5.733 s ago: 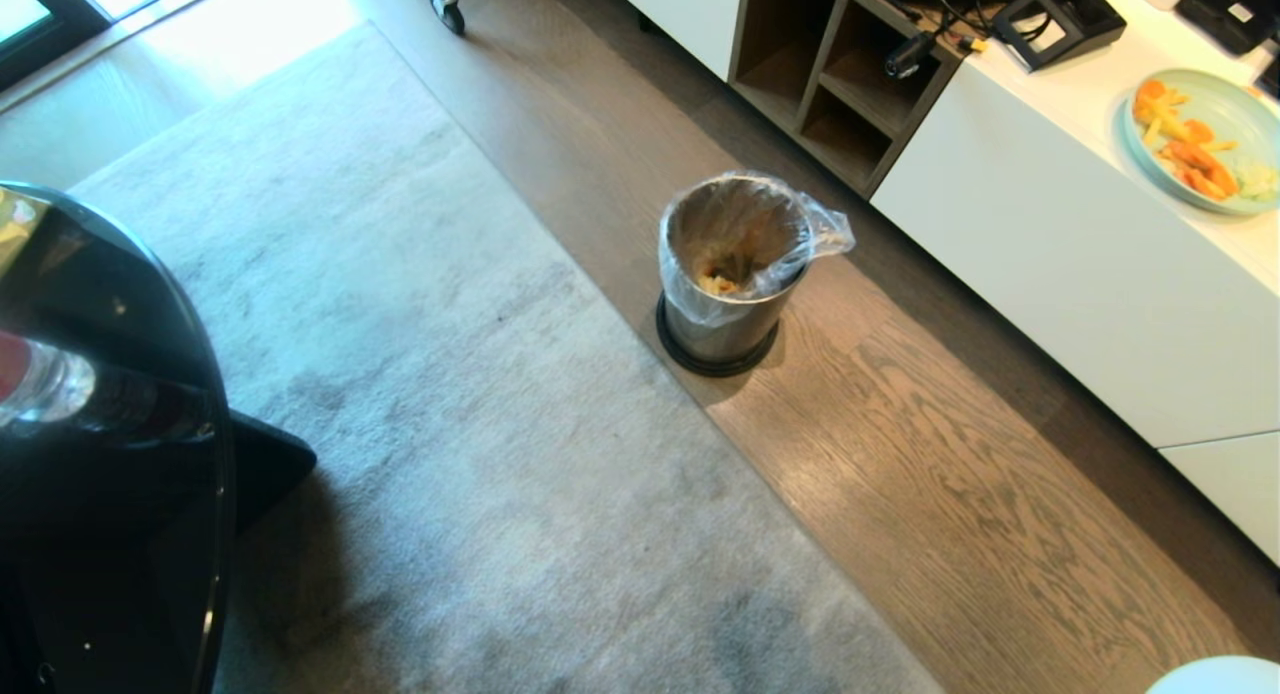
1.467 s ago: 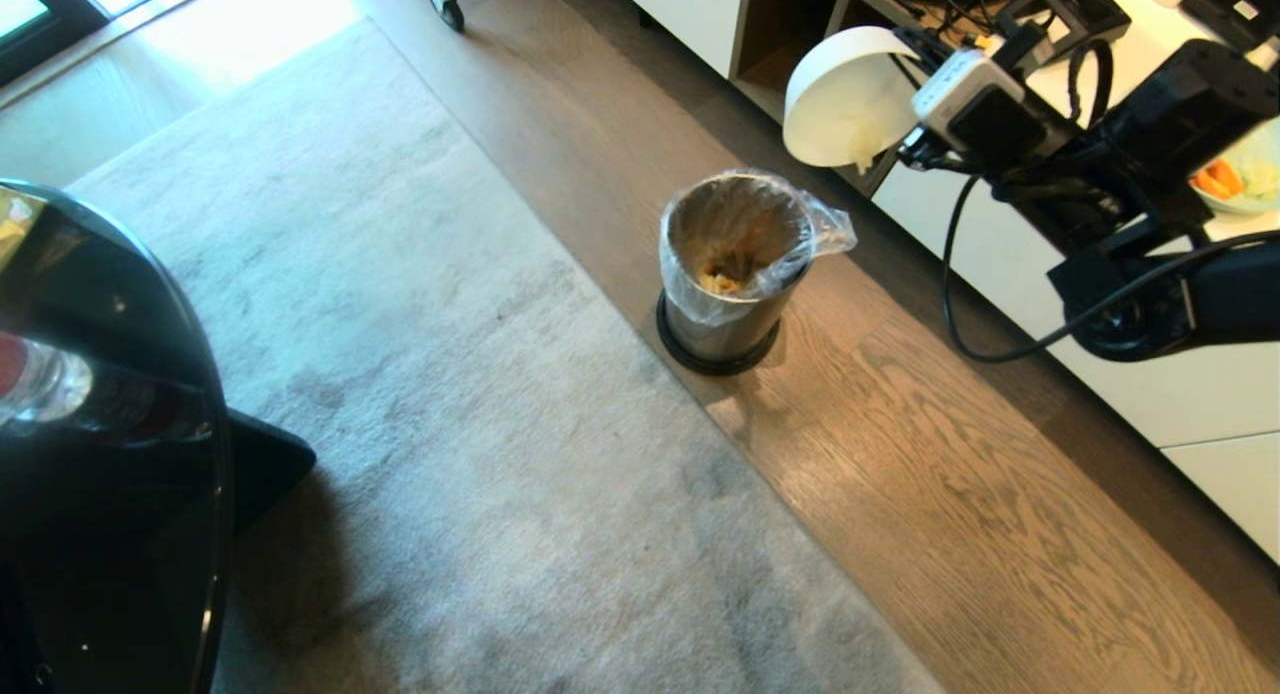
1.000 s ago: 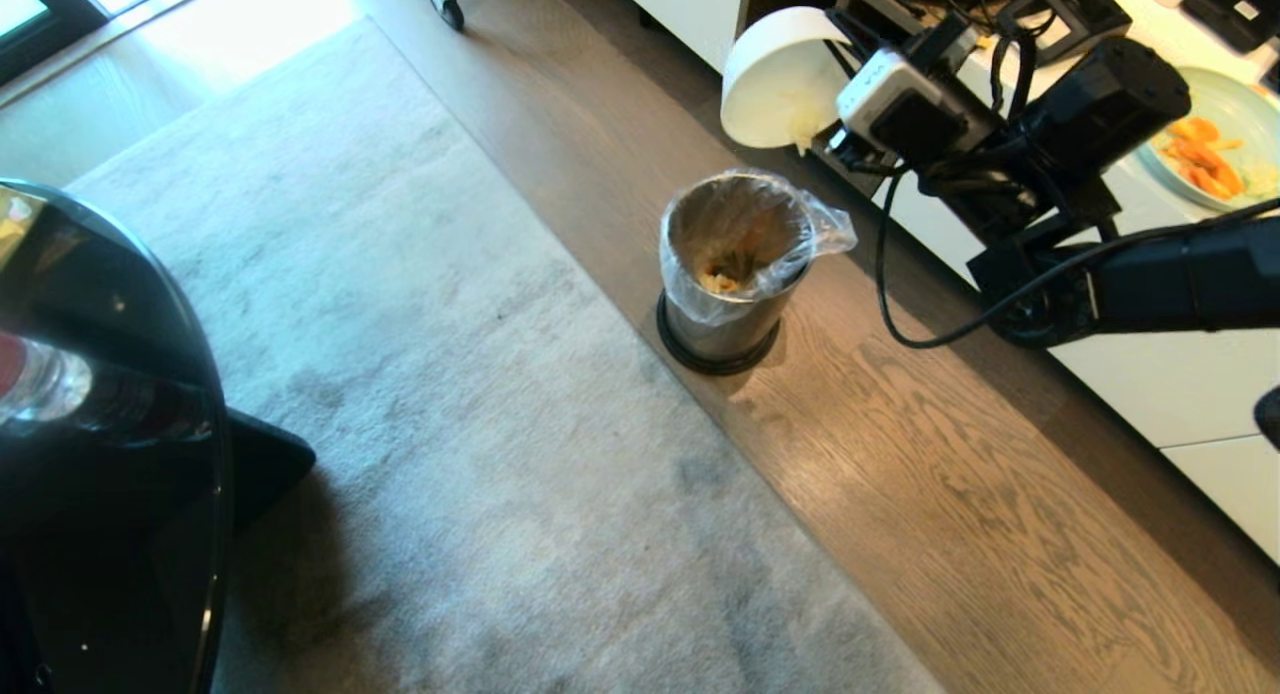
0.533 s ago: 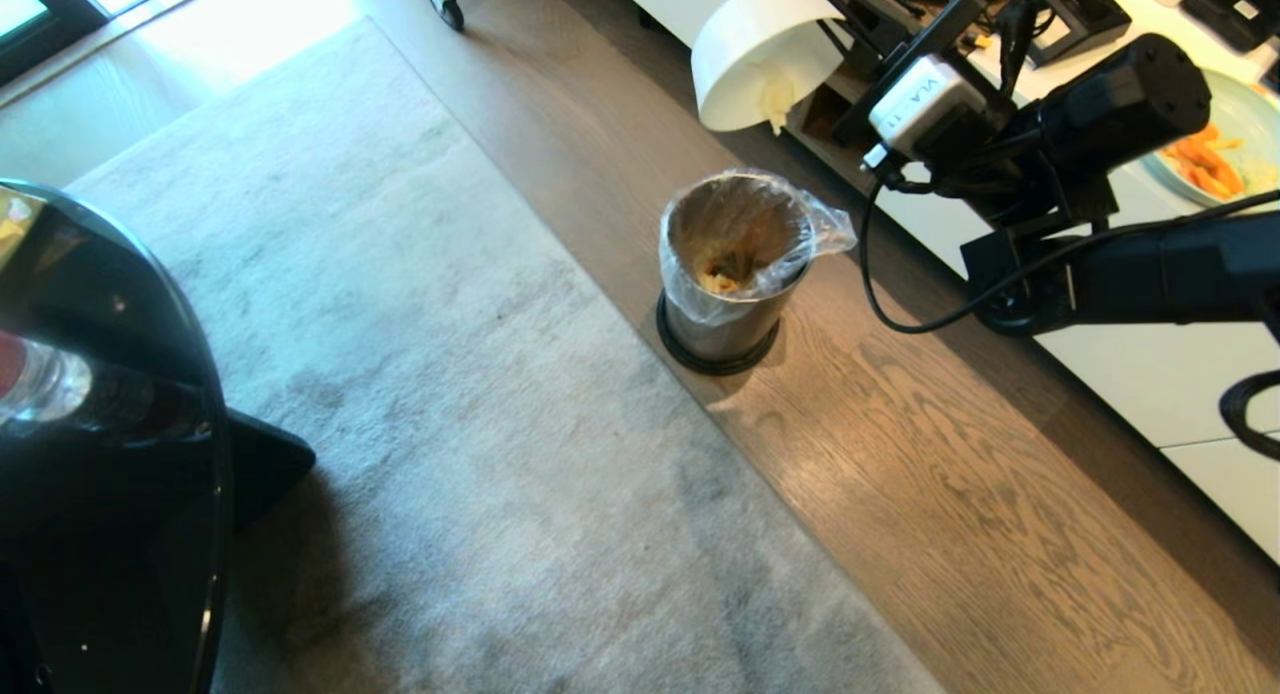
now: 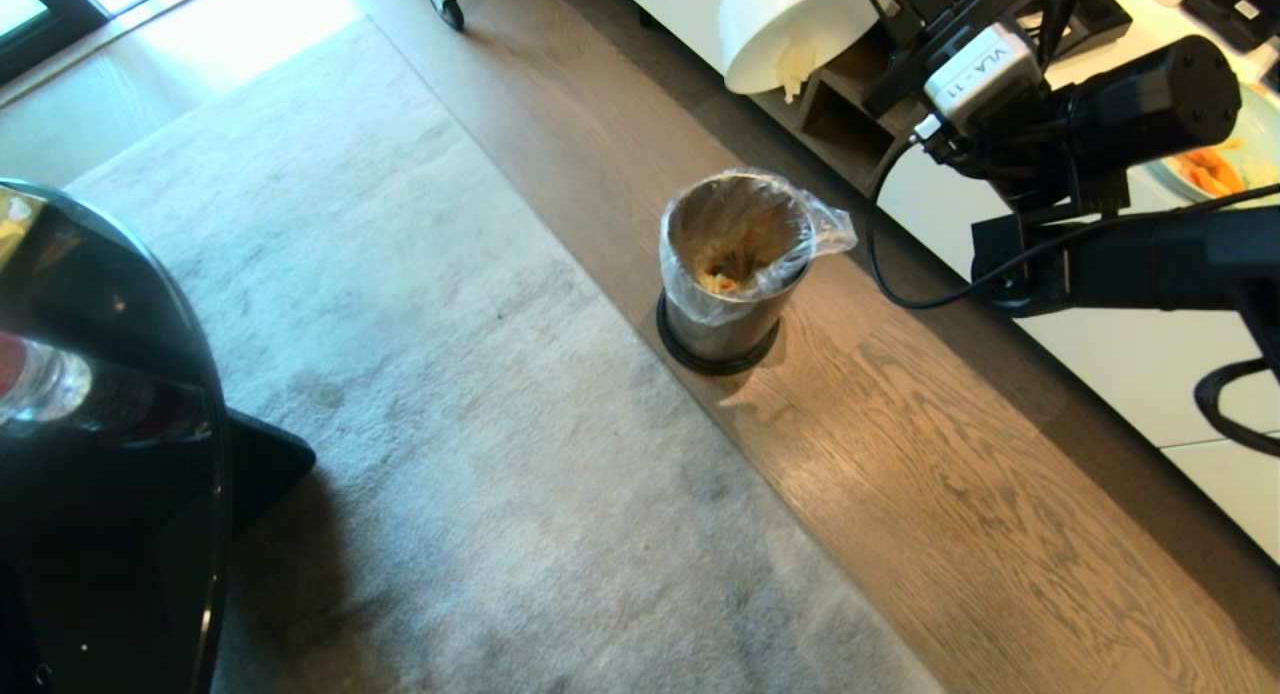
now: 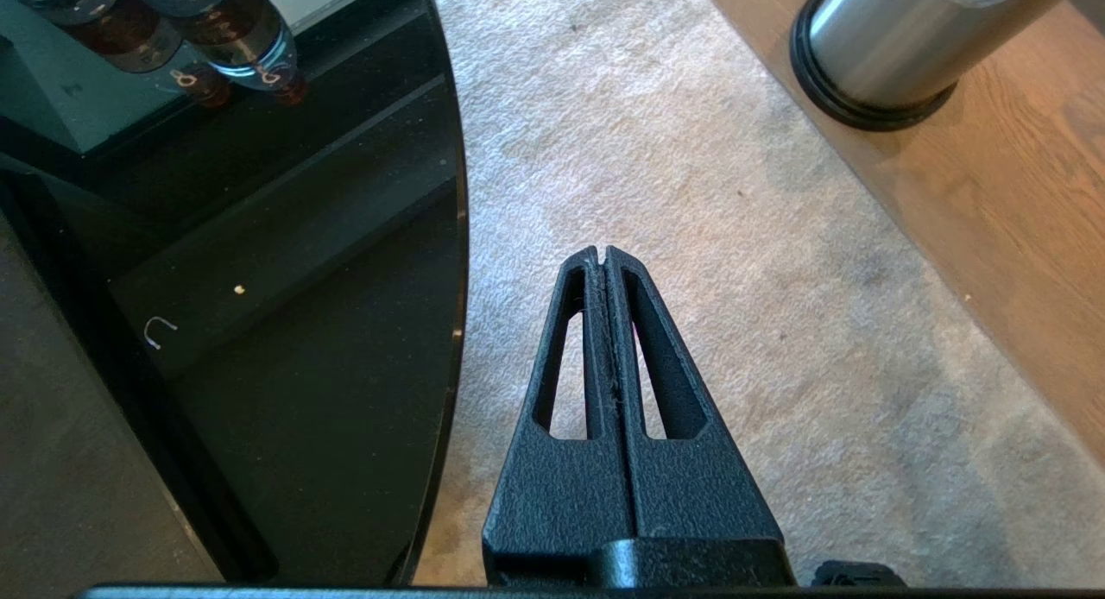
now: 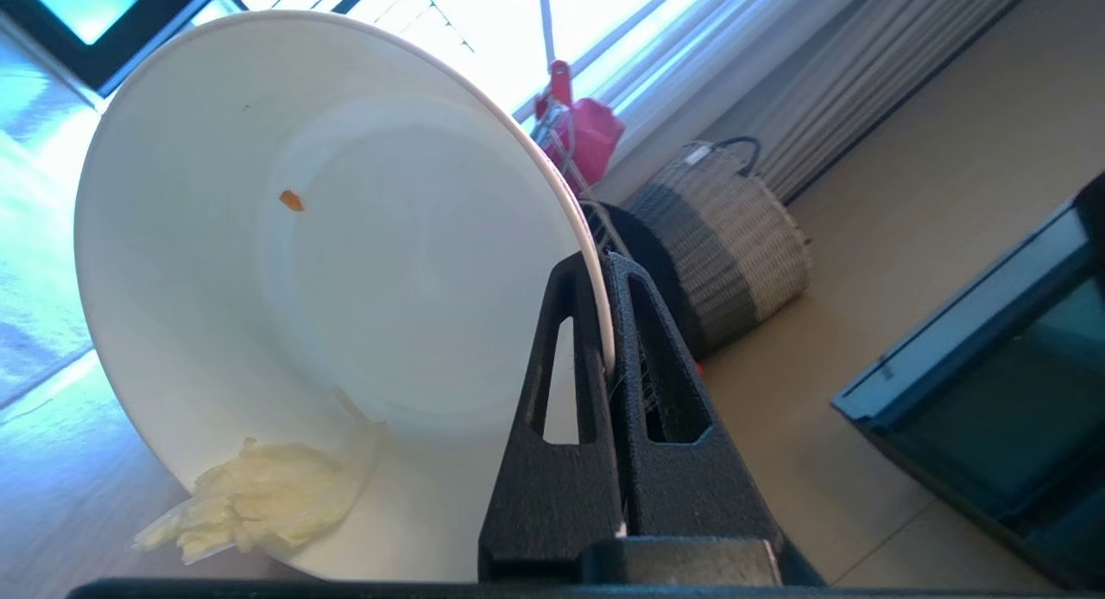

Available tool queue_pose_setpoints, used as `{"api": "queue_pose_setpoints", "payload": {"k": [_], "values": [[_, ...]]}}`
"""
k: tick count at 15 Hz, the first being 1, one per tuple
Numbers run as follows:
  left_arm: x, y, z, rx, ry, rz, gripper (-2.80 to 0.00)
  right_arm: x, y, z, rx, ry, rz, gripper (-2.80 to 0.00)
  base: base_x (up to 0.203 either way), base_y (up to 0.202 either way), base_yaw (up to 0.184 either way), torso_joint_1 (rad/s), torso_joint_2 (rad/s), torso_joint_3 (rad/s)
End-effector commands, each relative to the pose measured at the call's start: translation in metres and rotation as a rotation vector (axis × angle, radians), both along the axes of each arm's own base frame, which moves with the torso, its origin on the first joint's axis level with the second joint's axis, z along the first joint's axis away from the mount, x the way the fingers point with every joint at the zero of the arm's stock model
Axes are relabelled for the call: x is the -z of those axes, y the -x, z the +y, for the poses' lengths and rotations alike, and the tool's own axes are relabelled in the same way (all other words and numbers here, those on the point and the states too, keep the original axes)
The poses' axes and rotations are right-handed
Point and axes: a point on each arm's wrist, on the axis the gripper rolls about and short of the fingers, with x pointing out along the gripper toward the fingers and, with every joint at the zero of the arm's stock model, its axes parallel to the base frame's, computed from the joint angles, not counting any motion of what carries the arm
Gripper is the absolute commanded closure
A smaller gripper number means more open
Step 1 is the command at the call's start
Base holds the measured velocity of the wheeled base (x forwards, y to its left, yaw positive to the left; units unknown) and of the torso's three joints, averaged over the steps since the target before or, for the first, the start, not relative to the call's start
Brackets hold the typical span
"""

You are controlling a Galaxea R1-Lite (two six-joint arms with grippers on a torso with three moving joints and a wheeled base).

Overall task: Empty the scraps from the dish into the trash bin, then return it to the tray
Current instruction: Pour the leftover food from the bowl into the trash can

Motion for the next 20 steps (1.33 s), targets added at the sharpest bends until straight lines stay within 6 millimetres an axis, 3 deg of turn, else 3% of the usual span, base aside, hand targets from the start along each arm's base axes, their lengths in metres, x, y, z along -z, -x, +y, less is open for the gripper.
{"api": "queue_pose_setpoints", "payload": {"k": [1,6,16,20], "values": [[0.000,0.000,0.000,-0.001,0.001,-0.002,0.00,-0.011,0.002,-0.004,0.003,-0.024,-0.095,0.00,0.000,0.000,0.000,0.000,0.00,0.000],[0.000,0.000,0.000,-0.001,0.001,-0.002,0.00,-0.013,-0.001,-0.003,-0.012,-0.013,-0.137,0.00,0.000,0.000,0.000,0.000,0.00,0.000],[0.000,0.000,0.000,-0.001,0.001,0.000,0.00,-0.036,0.020,-0.005,-0.103,0.050,-0.191,0.00,0.000,0.000,0.000,0.000,0.00,0.000],[0.000,0.000,0.000,-0.001,0.001,0.000,0.00,-0.032,0.015,-0.004,-0.105,0.061,-0.181,0.00,0.000,0.000,0.000,0.000,0.00,0.000]]}}
